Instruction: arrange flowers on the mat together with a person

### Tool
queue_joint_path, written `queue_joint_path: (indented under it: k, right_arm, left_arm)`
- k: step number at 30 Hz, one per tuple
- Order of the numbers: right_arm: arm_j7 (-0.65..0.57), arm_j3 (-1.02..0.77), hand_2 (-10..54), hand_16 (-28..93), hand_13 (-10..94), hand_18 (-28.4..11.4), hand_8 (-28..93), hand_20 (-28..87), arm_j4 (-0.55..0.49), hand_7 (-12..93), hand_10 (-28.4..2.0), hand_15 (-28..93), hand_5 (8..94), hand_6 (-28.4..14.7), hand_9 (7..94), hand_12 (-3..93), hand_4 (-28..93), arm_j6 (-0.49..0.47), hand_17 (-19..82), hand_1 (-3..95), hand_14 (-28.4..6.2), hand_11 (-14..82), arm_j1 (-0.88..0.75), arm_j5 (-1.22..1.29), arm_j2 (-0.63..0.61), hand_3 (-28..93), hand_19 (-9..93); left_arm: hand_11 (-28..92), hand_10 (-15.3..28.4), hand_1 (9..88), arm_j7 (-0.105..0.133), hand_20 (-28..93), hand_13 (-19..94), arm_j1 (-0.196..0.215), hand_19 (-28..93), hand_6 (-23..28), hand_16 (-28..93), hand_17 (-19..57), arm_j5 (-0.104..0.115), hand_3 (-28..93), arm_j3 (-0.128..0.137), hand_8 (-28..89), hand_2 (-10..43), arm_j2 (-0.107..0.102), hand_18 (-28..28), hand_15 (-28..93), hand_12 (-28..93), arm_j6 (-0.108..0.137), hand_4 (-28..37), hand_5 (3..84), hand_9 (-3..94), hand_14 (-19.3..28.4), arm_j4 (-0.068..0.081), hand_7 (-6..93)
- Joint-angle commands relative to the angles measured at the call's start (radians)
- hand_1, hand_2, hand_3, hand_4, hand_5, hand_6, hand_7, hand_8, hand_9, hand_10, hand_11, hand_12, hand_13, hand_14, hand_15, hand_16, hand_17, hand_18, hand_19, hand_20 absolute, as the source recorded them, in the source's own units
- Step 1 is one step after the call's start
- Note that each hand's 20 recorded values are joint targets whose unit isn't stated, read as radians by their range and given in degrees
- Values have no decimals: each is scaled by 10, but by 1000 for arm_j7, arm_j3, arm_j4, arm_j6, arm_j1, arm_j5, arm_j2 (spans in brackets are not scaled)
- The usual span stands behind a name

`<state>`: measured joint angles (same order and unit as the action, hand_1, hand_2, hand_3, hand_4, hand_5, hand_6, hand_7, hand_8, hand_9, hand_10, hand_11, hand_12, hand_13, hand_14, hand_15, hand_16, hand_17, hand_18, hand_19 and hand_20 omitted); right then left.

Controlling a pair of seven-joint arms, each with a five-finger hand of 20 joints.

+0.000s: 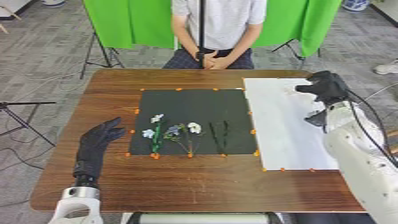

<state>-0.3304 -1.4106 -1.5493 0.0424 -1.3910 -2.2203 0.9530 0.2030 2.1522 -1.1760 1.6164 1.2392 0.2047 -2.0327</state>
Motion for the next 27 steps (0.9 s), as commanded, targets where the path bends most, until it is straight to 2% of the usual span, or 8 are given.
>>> queue_joint_path:
  k: [1,17,24,27]
  right_arm:
    - [-25,59,-95,232,691,-221,-89,417,31,134,-172,437,524,-10,591,235,-206,-76,351,310,-140,213,92,-143,-19,640,709]
    - [-87,72,-95,248,730,-226,-97,439,135,150,-170,500,572,6,631,249,-207,-200,378,328,-126,248,112,-247,-5,642,771]
    - [-89,69,-95,252,744,-222,-101,442,163,158,-168,516,586,17,654,253,-206,-209,393,354,-113,240,105,-263,6,652,789]
    - [-78,78,-95,253,756,-220,-105,444,185,164,-163,521,588,20,663,253,-211,-181,404,380,-103,237,107,-269,13,653,801]
  left_arm:
    - [235,156,226,-6,166,401,8,97,38,-17,91,-3,659,-3,-67,82,4,114,226,141,7,-283,498,518,183,0,153]
    - [233,156,229,-7,165,400,7,96,37,-17,91,-4,657,-4,-67,80,3,113,224,140,3,-282,497,516,183,-1,153]
    - [233,156,230,-8,165,400,6,96,36,-17,91,-4,655,-3,-66,81,2,113,223,140,0,-281,496,517,182,0,154]
    - [233,157,231,-10,166,400,2,96,36,-17,91,-4,655,-5,-67,80,3,113,223,140,1,-281,496,517,182,3,152]
